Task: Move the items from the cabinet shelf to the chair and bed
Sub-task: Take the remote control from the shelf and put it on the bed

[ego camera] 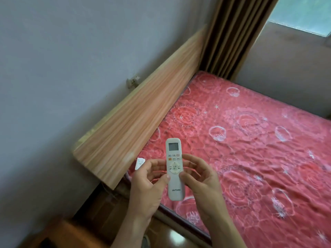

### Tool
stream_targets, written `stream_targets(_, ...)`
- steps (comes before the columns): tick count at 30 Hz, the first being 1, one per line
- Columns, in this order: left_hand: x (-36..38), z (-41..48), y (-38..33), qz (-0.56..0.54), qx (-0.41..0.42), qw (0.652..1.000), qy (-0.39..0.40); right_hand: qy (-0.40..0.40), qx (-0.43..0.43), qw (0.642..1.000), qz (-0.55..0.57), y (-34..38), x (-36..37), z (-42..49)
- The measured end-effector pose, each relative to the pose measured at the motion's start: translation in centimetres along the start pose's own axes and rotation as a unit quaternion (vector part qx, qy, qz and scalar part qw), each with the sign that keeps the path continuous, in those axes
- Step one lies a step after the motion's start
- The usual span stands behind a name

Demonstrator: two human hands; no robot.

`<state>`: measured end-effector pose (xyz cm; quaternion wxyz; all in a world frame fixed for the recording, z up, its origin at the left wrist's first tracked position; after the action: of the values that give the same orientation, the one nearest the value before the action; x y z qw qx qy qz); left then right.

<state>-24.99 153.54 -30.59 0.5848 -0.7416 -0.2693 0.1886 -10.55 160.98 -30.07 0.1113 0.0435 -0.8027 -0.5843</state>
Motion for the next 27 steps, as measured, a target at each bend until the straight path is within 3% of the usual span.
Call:
stream_targets(11, 1.6, 8.7, 10.9, 0.058, -0.055, 0.997, 0.022, -0.065, 0.056, 0.996, -0.013, -12.1, -1.0, 8.7)
stream_targets(27, 2.9, 18.2, 33.9, 0.096, -0.09, 0.99, 0.056, -0.088, 0.106, 0.986, -0.089, -34.0, -4.7, 18.2)
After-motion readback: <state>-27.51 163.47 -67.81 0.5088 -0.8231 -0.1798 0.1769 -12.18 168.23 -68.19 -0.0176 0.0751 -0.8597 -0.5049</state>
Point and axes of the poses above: each hand's wrist, its own z-axis towards the middle knuckle, its own x-axis out of the palm, y = z × x, the point moved 8 cm from there along z, towards the middle knuckle, and after that the axes turned 5 degrees about -y, right-handed, at the moved point
